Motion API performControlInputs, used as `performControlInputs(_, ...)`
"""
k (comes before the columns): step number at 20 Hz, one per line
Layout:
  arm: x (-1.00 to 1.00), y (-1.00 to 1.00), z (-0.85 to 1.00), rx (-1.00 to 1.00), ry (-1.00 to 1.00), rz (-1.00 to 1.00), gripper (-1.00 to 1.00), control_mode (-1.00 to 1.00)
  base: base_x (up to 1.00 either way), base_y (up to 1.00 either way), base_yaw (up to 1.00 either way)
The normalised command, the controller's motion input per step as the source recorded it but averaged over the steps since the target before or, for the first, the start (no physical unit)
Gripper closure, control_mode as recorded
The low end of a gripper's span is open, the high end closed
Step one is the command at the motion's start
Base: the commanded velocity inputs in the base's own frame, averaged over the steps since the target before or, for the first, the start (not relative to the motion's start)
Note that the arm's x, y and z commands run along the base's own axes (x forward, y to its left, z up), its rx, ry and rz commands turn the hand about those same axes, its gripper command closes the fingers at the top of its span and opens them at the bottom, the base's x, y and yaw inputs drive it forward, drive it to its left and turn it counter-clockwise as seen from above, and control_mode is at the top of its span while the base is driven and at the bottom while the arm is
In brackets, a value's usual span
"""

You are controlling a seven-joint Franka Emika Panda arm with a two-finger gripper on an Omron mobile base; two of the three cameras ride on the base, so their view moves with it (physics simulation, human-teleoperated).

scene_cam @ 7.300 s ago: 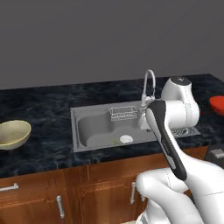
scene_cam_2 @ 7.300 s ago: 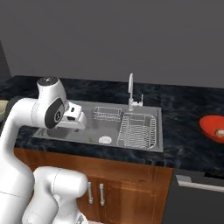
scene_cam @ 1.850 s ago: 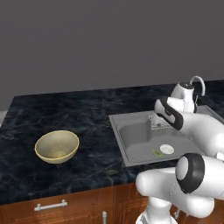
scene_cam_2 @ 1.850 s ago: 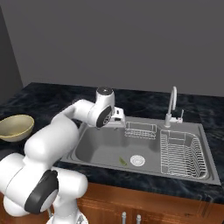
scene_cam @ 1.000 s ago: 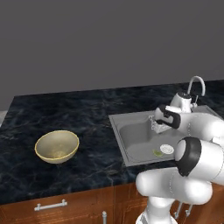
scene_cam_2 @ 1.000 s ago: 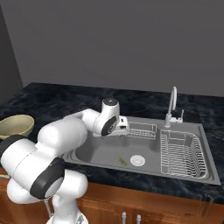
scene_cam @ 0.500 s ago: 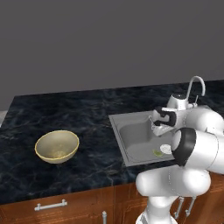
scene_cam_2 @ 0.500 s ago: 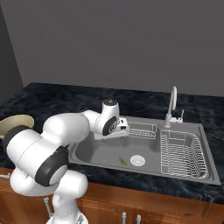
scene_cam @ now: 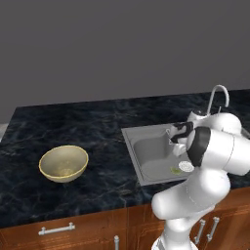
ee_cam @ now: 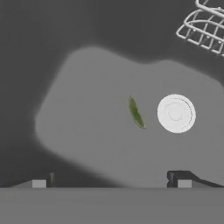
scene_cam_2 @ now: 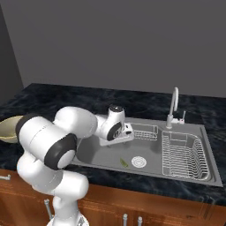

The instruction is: Pick the tangerines from the cabinet and place them in one bowl. Pick the lemon wedge from the sink and place it in the other bowl.

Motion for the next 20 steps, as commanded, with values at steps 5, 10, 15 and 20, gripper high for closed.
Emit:
performControlInputs(5, 0.25, -0.08, -0.36, 0.0, 0.0, 0.07, -1.0, -1.0, 0.0, 0.0, 0.0)
performControlInputs(10, 0.19, -0.11, -0.26, 0.0, 0.0, 0.06, -1.0, -1.0, 0.0, 0.0, 0.0)
performControlInputs(15, 0.16, -0.11, -0.24, 0.0, 0.0, 0.05, -1.0, -1.0, 0.0, 0.0, 0.0)
performControlInputs(20, 0.18, -0.05, -0.24, 0.0, 0.01, 0.04, -1.0, -1.0, 0.0, 0.0, 0.0)
